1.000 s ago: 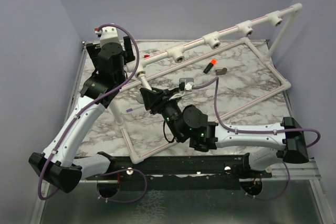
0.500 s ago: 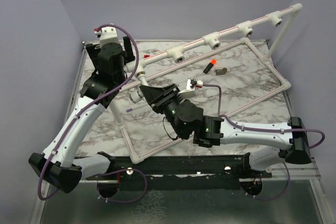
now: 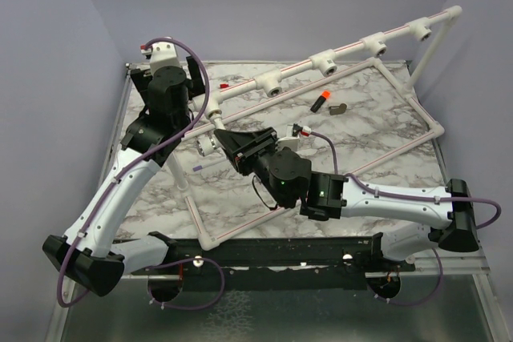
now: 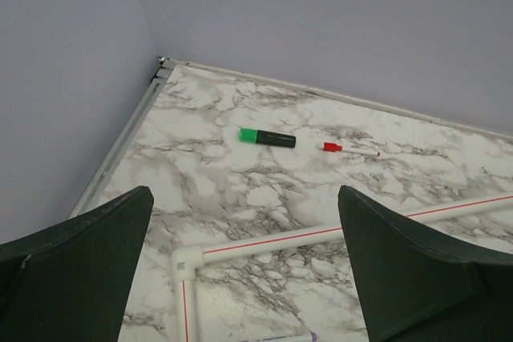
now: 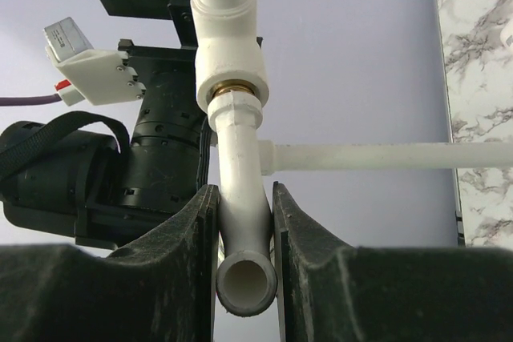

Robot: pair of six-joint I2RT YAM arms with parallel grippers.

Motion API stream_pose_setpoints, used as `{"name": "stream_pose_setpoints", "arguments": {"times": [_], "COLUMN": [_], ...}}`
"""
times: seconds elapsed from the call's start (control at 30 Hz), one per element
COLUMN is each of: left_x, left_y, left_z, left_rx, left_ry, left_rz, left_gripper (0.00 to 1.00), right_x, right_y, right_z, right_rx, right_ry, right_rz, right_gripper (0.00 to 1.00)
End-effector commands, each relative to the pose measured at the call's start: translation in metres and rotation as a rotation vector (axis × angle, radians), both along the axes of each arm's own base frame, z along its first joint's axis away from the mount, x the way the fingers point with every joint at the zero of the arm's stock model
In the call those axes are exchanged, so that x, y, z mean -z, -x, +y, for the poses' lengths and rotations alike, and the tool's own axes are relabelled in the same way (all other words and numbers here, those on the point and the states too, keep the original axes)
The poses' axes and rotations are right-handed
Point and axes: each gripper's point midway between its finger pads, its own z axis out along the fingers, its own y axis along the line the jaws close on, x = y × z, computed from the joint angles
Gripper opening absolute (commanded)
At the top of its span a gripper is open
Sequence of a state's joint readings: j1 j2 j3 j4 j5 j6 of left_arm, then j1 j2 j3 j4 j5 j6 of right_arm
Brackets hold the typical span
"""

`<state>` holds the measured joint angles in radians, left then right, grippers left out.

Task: Install the water faucets

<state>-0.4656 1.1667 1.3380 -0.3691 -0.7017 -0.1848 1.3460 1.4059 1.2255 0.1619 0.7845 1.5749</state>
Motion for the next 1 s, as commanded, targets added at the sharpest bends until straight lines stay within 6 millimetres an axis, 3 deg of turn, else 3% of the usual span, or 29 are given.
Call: {"name": "stream_pose_setpoints", "arguments": {"times": [0.0, 0.2, 0.33, 0.57, 0.73, 0.97], "left_x": [0.028, 0.028, 0.027, 0.027, 0.026, 0.025], "left_y": [0.014, 0.016, 0.016, 0.016, 0.017, 0.018], "left_z": [-0.010, -0.008, -0.006, -0.006, -0.005, -0.004], "left_rx": [0.074, 0.067, 0.062, 0.061, 0.059, 0.058], "left_ry": [-0.020, -0.026, -0.030, -0.033, -0.034, -0.038], "left_rz": [0.102, 0.100, 0.100, 0.099, 0.097, 0.096], "left_gripper": [0.99, 0.99, 0.99, 0.99, 0.99, 0.99], "right_x": [0.044, 0.041, 0.039, 0.024, 0.018, 0.010], "right_y": [-0.008, -0.007, -0.005, -0.001, 0.003, 0.007], "right_z": [0.002, -0.001, -0.005, -0.021, -0.030, -0.056], "right_rx": [0.000, -0.006, -0.014, -0.014, -0.021, 0.000], "right_ry": [0.099, 0.117, 0.127, 0.121, 0.126, 0.190], "right_rz": [0.073, 0.036, 0.005, -0.093, -0.147, -0.267], "right_gripper": [0.11, 0.30, 0.36, 0.53, 0.59, 0.59]}}
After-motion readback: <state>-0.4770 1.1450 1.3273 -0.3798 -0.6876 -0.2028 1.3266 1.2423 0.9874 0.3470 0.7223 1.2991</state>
